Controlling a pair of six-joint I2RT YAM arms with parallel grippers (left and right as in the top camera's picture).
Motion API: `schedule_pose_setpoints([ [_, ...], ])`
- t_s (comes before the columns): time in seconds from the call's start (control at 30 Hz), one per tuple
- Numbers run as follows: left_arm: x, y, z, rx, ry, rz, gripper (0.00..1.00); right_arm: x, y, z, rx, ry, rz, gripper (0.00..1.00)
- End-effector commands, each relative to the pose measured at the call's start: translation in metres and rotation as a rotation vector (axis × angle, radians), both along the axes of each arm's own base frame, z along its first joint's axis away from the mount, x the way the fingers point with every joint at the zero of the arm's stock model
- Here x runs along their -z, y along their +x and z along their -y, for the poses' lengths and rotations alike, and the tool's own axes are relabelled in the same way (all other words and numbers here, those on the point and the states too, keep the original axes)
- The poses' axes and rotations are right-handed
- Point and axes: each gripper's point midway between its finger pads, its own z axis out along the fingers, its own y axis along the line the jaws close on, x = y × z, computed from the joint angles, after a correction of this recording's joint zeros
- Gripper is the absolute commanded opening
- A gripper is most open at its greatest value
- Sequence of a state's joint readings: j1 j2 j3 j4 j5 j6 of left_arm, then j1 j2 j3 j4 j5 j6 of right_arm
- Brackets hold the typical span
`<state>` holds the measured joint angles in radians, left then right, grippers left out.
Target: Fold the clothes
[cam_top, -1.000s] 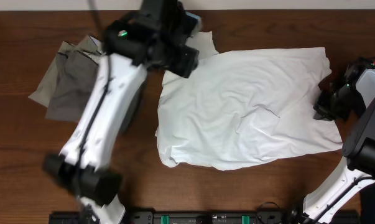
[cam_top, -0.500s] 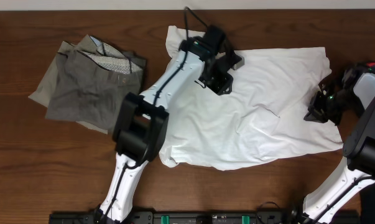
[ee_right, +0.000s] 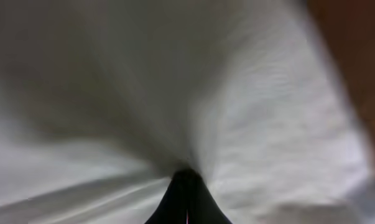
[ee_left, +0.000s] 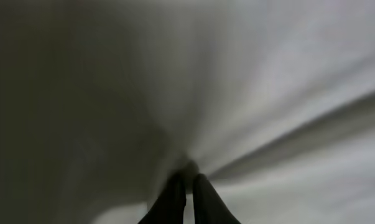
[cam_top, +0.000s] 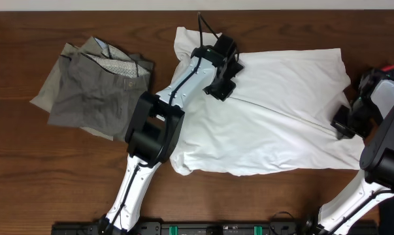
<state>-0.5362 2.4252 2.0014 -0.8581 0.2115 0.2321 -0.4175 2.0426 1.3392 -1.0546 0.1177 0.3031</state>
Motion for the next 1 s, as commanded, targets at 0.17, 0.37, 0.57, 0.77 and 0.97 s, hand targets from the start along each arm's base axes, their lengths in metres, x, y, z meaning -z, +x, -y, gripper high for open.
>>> schedule_pose_setpoints([
  [0.17,0.006,0.036,-0.069,-0.207,0.143,0.056,0.09,-0.004,-0.014,0.034,0.038,-0.188,-0.073,0.01],
  [0.37,-0.022,0.049,-0.078,-0.236,0.118,0.097,0.12,-0.014,0.018,0.017,-0.03,-0.04,0.058,0.01],
  [0.57,-0.105,0.058,-0.071,-0.246,0.033,0.238,0.61,-0.068,0.073,-0.013,-0.172,0.142,0.375,0.05],
  [0.77,-0.19,0.036,-0.084,-0.316,-0.037,0.312,0.71,-0.101,0.086,-0.03,-0.194,0.196,0.501,0.32],
  [0.97,-0.21,-0.035,-0.116,-0.388,0.052,0.133,0.69,-0.103,0.086,-0.083,-0.37,0.359,0.513,0.4],
])
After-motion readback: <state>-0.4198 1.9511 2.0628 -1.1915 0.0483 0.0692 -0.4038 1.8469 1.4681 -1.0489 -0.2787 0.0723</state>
